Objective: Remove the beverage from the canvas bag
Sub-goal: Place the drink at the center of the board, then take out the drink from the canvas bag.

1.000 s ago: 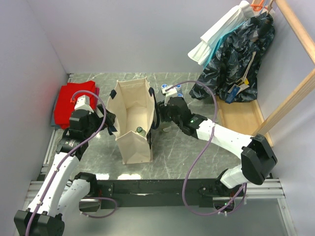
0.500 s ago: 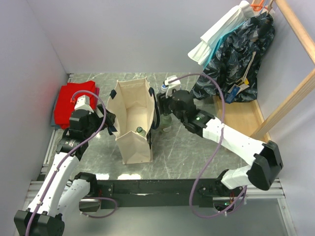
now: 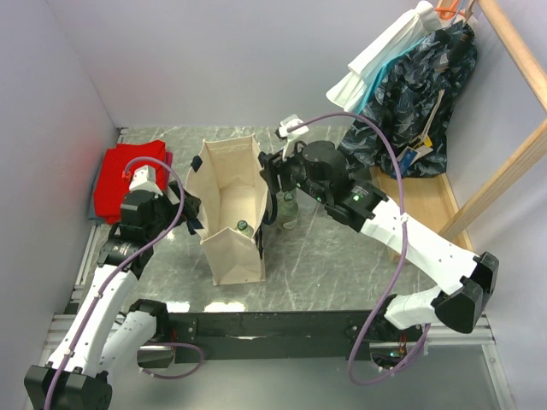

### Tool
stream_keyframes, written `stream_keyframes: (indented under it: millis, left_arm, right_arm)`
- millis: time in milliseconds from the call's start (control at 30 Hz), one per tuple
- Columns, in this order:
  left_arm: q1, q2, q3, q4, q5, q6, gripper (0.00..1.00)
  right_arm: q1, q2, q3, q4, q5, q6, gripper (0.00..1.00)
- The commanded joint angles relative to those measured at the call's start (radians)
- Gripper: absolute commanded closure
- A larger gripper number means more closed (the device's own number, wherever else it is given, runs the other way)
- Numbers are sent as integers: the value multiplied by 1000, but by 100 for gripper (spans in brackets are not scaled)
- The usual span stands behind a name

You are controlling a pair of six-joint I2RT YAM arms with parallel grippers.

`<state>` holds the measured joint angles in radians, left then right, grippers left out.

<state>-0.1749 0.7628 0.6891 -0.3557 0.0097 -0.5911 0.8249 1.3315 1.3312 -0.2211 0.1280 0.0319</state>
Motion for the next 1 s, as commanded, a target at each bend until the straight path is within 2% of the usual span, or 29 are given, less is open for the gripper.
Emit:
stream_keyframes:
  millis: [0,200,467,967]
  left_arm:
    - [-5,-11,27,20,-2,14,3]
    - [-3,-8,29,20,1,16,4]
    - [-3,-13,29,20,1,11,4]
    - [-5,-17,29,18,1,14,4]
  right_arm:
    - [26,38,153,-144,-103,-55,33]
    - [65,139,330,-300,-125,-73,33]
    - [88,259,511,-452,-298,-86,34]
    - [108,385,545,-527,-401,-98,36]
